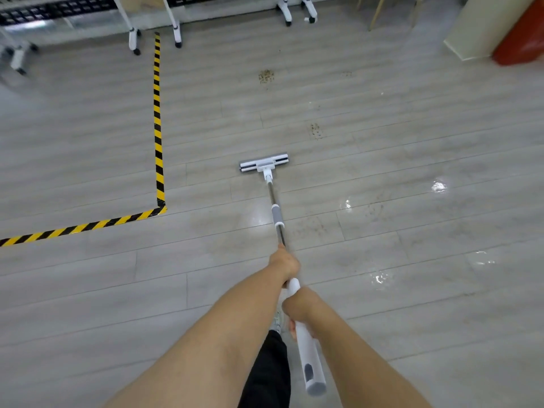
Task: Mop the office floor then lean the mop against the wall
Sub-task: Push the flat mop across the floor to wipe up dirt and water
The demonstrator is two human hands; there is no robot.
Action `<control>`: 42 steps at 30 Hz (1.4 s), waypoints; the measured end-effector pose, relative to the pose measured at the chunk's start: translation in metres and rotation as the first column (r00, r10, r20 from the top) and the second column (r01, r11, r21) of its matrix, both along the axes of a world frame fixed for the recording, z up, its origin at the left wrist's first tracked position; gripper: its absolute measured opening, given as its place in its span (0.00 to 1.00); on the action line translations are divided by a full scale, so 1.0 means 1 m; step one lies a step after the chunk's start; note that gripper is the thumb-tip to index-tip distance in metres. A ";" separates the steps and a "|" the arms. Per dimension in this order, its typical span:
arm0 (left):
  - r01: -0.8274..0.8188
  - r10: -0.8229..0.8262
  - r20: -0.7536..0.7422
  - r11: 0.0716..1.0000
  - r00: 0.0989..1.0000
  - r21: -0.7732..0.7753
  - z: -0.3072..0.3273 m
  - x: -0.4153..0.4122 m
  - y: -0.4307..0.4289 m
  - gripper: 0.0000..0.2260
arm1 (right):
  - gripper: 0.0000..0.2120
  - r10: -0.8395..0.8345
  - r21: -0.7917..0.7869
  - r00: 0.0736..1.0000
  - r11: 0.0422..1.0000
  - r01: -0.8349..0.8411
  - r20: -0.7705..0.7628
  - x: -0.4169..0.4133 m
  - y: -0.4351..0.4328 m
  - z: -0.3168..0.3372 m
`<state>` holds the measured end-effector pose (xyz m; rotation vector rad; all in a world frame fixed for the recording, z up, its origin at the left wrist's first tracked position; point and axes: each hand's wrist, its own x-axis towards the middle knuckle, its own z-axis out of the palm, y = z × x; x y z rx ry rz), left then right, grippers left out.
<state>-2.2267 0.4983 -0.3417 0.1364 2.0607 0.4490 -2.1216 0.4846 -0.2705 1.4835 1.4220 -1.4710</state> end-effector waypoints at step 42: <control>0.021 -0.022 0.032 0.999 0.999 0.028 -0.011 0.006 -0.060 0.20 | 0.10 -0.210 -0.103 0.978 0.973 0.209 -0.005 0.008 -0.060 -0.002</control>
